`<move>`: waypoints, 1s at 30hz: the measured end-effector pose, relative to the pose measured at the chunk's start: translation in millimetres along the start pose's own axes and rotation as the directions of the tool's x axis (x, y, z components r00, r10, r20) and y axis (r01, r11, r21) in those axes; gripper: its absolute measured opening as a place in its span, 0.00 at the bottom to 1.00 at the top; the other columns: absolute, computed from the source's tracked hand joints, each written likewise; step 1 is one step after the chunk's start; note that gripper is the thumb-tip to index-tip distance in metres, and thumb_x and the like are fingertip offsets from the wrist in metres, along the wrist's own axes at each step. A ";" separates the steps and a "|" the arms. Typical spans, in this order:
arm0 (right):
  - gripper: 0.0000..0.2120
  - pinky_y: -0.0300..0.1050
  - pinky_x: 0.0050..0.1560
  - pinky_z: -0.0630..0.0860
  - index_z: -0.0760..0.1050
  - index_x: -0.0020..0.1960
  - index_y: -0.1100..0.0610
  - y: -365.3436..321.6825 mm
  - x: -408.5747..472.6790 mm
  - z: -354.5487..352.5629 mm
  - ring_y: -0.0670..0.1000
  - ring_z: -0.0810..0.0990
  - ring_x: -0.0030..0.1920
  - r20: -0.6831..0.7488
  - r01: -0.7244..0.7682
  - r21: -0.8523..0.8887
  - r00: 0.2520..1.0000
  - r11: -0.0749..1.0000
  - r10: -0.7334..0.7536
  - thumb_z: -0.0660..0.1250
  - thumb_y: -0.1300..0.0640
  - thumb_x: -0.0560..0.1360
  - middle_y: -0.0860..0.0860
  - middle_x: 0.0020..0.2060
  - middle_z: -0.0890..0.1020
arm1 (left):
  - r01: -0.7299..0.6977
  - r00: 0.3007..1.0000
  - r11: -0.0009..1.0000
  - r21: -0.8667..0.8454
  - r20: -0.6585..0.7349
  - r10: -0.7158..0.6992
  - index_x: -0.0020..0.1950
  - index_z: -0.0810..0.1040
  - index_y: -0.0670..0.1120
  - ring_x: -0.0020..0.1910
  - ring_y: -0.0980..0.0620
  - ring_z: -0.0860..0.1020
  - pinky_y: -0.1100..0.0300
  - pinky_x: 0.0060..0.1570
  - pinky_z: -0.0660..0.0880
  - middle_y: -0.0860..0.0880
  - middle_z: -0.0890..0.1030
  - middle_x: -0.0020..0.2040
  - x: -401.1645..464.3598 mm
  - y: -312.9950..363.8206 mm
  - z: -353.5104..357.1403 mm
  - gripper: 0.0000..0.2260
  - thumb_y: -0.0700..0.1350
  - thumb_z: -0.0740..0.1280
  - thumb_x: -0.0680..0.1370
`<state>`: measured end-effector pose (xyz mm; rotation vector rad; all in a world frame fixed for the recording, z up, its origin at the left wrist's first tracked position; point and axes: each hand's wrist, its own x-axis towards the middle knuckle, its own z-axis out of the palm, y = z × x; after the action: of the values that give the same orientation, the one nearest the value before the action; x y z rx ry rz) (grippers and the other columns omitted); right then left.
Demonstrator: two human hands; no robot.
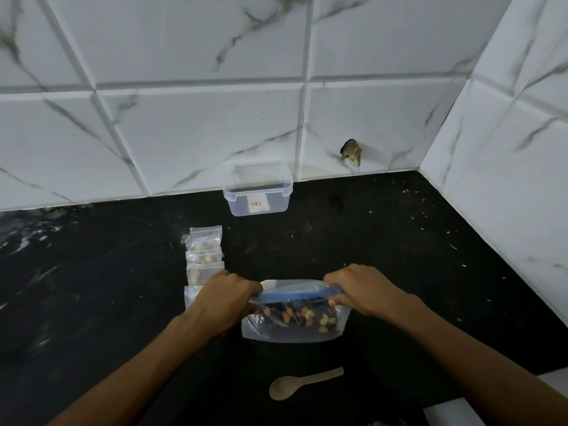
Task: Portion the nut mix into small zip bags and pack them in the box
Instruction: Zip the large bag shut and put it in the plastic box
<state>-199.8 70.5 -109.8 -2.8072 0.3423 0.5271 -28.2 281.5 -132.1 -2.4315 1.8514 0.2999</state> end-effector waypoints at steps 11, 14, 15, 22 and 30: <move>0.10 0.44 0.52 0.75 0.74 0.57 0.51 -3.6 -1.0 -2.3 0.47 0.78 0.49 -0.008 -0.004 -0.017 1.000 1.000 0.004 0.64 0.51 0.77 0.49 0.49 0.80 | -0.010 0.996 0.992 -0.128 -0.088 -0.002 0.55 0.80 0.54 0.48 0.59 0.80 0.59 0.62 0.71 0.55 0.83 0.49 4.2 -5.9 7.1 0.08 0.54 0.66 0.79; 0.09 0.44 0.52 0.76 0.75 0.56 0.50 0.1 -4.3 -10.2 0.46 0.79 0.48 -0.057 -0.016 -0.020 0.998 1.000 0.014 0.64 0.50 0.77 0.47 0.47 0.80 | -0.018 0.990 0.979 -0.205 -0.141 -0.011 0.51 0.81 0.53 0.43 0.59 0.81 0.63 0.51 0.74 0.54 0.84 0.44 7.5 -6.5 0.1 0.05 0.52 0.69 0.78; 0.09 0.45 0.52 0.77 0.76 0.55 0.50 3.3 -6.2 -14.3 0.46 0.79 0.47 -0.086 -0.027 -0.015 0.996 1.000 0.025 0.64 0.49 0.77 0.47 0.47 0.81 | -0.017 0.987 0.976 -0.219 -0.159 -0.019 0.51 0.81 0.52 0.42 0.59 0.81 0.66 0.48 0.72 0.53 0.84 0.43 10.9 -5.8 -4.0 0.05 0.51 0.69 0.78; 0.07 0.42 0.46 0.76 0.76 0.54 0.45 42.9 -25.2 -39.8 0.45 0.80 0.45 -0.227 -0.165 0.033 0.959 0.986 0.169 0.64 0.50 0.77 0.45 0.44 0.81 | -0.062 0.971 0.981 -0.185 -0.238 0.017 0.53 0.79 0.49 0.47 0.50 0.82 0.54 0.52 0.76 0.49 0.84 0.47 67.9 10.3 -38.0 0.07 0.49 0.69 0.77; 0.05 0.43 0.45 0.78 0.77 0.51 0.46 88.9 -32.5 -41.5 0.45 0.80 0.40 -0.252 -0.302 0.072 0.917 0.951 0.310 0.66 0.53 0.76 0.45 0.39 0.81 | -0.143 0.970 0.974 -0.178 -0.221 0.102 0.53 0.78 0.48 0.46 0.52 0.80 0.56 0.54 0.72 0.49 0.83 0.47 124.4 32.8 -50.7 0.08 0.50 0.68 0.78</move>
<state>-240.5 -19.3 -78.9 -2.8070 0.8475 0.2060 -22.3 146.1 -104.9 -2.5665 2.1614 0.2477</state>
